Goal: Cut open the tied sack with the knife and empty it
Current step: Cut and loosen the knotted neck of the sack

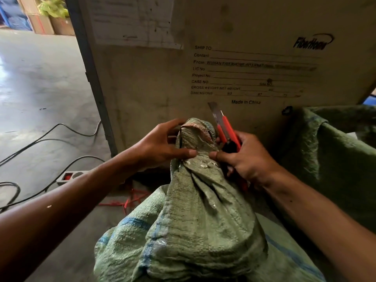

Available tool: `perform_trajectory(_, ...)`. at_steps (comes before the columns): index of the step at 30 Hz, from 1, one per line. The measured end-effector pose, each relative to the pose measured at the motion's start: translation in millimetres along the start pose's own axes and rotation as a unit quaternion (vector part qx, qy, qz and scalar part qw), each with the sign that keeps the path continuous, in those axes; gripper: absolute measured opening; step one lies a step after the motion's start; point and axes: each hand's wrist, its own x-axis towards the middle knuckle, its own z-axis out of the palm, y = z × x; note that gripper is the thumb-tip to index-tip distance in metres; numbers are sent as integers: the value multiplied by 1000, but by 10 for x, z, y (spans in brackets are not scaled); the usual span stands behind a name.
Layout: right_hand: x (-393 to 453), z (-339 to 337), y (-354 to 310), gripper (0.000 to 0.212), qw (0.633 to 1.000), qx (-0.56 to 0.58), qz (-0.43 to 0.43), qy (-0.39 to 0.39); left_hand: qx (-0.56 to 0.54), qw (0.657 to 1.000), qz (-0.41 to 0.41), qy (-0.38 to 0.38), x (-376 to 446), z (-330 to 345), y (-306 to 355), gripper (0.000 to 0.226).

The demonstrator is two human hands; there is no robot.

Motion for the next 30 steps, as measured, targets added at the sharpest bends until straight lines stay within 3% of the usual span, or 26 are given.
perform_trajectory(11,32,-110,55,21,998,7,-4,-69,-11,997,-26,-76,1,-152,29,58)
perform_trajectory(14,61,-138,70,18,999,-8,-16,-41,-28,998,-30,-49,17,-120,14,53)
perform_trajectory(18,50,-143,88,29,999,-22,-10,-22,-54,998,-23,30,62,-33,-17,54)
perform_trajectory(22,71,-164,145,24,998,-41,-40,26,18,1000,-14,-9,37,13,-11,66)
perform_trajectory(26,78,-245,195,30,998,-43,-41,-15,15,997,-30,-64,13,-84,19,64)
perform_trajectory(30,87,-361,266,24,999,-53,-8,-7,20,997,-46,-57,43,-31,-1,63)
